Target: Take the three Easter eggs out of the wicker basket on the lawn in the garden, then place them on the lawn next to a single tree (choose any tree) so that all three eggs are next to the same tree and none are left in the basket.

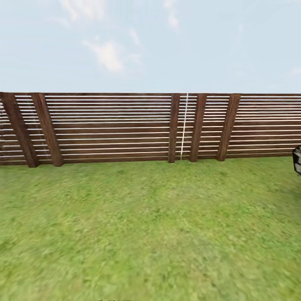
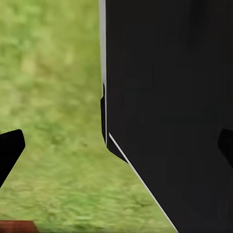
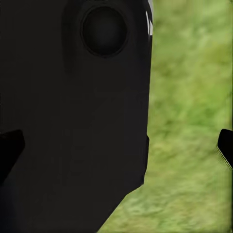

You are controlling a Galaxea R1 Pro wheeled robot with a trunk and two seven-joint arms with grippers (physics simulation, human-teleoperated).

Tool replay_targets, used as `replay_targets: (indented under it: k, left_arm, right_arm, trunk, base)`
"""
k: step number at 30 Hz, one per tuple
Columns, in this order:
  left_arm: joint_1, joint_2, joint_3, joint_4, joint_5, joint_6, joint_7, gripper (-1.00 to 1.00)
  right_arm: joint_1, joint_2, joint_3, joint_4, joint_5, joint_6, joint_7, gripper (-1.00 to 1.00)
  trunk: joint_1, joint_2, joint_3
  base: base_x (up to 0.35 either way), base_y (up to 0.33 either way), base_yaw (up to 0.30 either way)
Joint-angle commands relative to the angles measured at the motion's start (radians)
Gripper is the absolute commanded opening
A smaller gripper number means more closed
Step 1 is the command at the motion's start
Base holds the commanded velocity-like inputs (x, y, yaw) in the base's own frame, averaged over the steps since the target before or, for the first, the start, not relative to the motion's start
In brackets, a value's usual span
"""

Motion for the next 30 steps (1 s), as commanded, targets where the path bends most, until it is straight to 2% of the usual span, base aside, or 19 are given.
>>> replay_targets:
  k: [1, 30]
  left_arm:
    - [0.000, 0.000, 0.001, 0.000, 0.000, 0.000, 0.000, 1.00]
    - [0.000, 0.000, 0.001, 0.000, 0.001, 0.000, 0.000, 1.00]
  right_arm:
    - [0.000, 0.000, 0.000, 0.000, 0.000, 0.000, -0.001, 1.00]
    - [0.001, 0.000, -0.002, 0.000, -0.008, 0.000, -0.002, 1.00]
  trunk:
    - [0.000, 0.000, 0.000]
    - [0.000, 0.000, 0.000]
  base:
    - [0.000, 0.000, 0.264]
    - [0.000, 0.000, 0.264]
